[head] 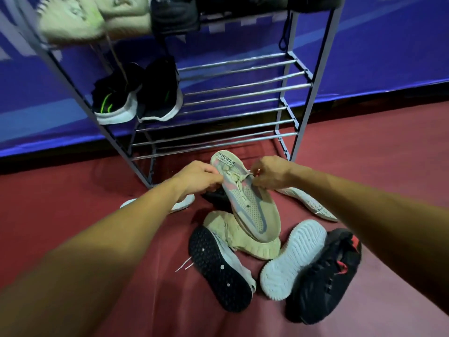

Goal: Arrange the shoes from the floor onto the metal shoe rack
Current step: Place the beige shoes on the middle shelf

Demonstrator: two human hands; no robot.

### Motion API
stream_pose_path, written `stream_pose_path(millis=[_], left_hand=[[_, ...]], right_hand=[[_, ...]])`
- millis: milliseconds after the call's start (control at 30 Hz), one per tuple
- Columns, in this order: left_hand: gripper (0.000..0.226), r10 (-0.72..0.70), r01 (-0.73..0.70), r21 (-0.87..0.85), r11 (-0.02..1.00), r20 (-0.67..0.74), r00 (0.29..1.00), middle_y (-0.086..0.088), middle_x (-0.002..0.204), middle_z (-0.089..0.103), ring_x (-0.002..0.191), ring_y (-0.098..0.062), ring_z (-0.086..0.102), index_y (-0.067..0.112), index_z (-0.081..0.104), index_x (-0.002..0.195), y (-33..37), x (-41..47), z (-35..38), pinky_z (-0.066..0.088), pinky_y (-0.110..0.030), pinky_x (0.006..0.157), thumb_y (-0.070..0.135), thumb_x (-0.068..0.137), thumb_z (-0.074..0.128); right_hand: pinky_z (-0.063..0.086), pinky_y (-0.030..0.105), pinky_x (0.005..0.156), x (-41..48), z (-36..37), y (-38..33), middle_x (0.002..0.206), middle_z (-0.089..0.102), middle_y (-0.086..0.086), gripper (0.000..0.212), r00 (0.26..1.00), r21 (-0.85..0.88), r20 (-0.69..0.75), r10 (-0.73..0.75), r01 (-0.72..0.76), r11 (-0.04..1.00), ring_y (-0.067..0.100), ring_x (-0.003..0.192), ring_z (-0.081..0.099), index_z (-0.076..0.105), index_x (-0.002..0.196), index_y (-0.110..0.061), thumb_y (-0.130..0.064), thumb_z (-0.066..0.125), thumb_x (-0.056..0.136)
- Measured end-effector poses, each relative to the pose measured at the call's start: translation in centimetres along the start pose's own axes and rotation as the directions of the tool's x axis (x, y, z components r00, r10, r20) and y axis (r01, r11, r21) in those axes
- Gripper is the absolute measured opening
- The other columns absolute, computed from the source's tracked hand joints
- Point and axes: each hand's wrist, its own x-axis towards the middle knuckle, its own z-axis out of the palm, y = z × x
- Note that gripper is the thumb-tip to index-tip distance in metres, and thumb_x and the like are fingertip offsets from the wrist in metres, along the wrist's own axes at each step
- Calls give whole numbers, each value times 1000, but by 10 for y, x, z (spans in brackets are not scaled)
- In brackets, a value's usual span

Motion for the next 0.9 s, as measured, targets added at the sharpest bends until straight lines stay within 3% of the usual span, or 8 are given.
stream_pose_path(millis=[100, 233, 333, 400, 500, 600, 700, 900], left_hand=[[35, 8, -8, 4, 1000, -36, 999, 6, 49, 52, 42, -5, 41, 19, 59, 50, 28, -16, -21, 32, -13, 43, 11, 83, 65], [11, 27, -32, -46, 998, -120, 992, -6, 62, 52, 55, -19, 40, 15, 69, 72, 69, -32, -54, 32, -23, 50, 18, 82, 68], [11, 45, -89, -179, 980, -236, 971, -6, 64, 59, 60, -19, 50, 18, 71, 71, 88, -37, -70, 38, -25, 56, 27, 77, 72], [14, 35, -124, -290, 949, -294, 955, -6, 78, 68, 72, -18, 58, 21, 70, 75, 90, -35, -73, 42, -25, 59, 33, 81, 72], [12, -19, -86, -432, 898, -233, 972, -7, 104, 76, 86, -18, 67, 24, 68, 88, 76, -35, -74, 46, -26, 61, 35, 86, 73], [36, -53, 13, -441, 898, -78, 996, -5, 109, 75, 97, -21, 74, 21, 68, 108, 56, -32, -81, 46, -24, 65, 43, 82, 77], [26, -4, 20, -427, 904, 40, 999, 4, 93, 69, 82, -15, 68, 27, 68, 99, 44, -26, -81, 48, -26, 69, 44, 82, 77], [27, -6, 55, -516, 855, 95, 995, 10, 54, 43, 53, -8, 44, 25, 52, 76, 46, -10, -75, 38, -27, 65, 35, 84, 77]], right_hand=[[40, 29, 70, -12, -33, -22, 98, 66, 12, 29, 1000, -24, 10, 11, -11, 1000, 28, 90, 59, 71, 102, -8, -34, 57, 96], [40, 27, 65, -23, -81, -50, 104, 69, 9, 30, 998, -33, -37, 45, -47, 998, 21, 89, 58, 72, 108, -10, -34, 62, 94], [42, 26, 65, -29, -108, -67, 97, 69, 7, 34, 989, 73, -123, 84, -76, 994, 19, 85, 60, 73, 101, -11, -43, 65, 93], [42, 26, 60, -27, -115, -72, 89, 68, 7, 29, 970, 143, -213, 121, -91, 986, 19, 81, 60, 74, 91, -11, -39, 66, 92], [39, 27, 53, -10, -109, -71, 80, 67, 3, 21, 937, 131, -320, 142, -104, 986, 22, 80, 62, 71, 75, -17, -34, 65, 87], [39, 30, 57, 8, -99, -64, 71, 61, -1, 36, 948, 101, -291, 131, -106, 989, 21, 74, 59, 59, 63, -20, -45, 66, 88], [41, 29, 65, 18, -98, -59, 77, 63, 5, 33, 960, 123, -249, 128, -100, 987, 22, 77, 57, 68, 71, -17, -42, 64, 92], [40, 26, 55, 24, -111, -61, 63, 59, 0, 29, 968, 250, -229, 105, -46, 967, 15, 61, 51, 70, 66, -17, -35, 72, 88]])
